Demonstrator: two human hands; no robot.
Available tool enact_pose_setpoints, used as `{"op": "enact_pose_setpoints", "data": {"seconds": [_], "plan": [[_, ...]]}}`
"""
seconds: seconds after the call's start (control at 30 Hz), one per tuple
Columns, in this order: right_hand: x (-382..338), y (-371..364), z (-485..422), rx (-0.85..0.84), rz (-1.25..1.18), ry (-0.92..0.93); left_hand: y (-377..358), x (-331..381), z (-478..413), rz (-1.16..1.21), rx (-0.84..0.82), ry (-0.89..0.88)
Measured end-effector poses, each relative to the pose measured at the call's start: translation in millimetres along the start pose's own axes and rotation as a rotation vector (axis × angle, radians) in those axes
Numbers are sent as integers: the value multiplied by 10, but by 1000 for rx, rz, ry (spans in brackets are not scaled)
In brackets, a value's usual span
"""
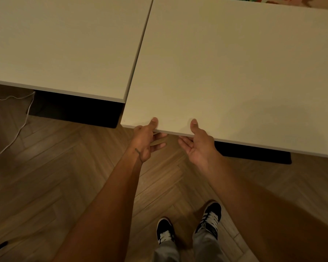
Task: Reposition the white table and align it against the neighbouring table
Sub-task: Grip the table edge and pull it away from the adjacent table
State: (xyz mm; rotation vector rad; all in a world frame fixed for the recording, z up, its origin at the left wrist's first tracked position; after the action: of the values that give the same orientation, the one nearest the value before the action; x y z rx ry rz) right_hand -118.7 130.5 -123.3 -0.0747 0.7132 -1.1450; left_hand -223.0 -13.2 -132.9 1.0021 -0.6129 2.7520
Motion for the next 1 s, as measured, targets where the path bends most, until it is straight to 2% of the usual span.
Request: {"op": "enact_pose_setpoints", "data": {"seconds": [0.37, 0.53, 0.73, 1.0], "plan": [[21, 5, 40, -25, 41, -30, -17, -9, 28, 9, 10, 7], [95, -112, 58, -77, 49, -67, 4, -18, 82, 89, -16, -27], [99, -130, 0, -64, 93, -70, 59, 68, 63, -12, -32, -15], [80, -187, -18, -73, 69, -54, 54, 120, 33, -35, -35, -18]]}}
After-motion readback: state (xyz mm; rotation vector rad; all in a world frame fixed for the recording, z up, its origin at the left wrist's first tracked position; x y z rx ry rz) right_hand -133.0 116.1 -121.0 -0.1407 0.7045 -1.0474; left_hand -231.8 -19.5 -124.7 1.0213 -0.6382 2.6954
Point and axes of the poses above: each hand's wrist, its own z-axis away from the middle knuckle, its own y-axis out of the back of the hand, x = y × z, the point moved 10 cm from there along -z, towards the middle knuckle, and after that the axes turned 13 degrees about -x, right-handed, at the moved point
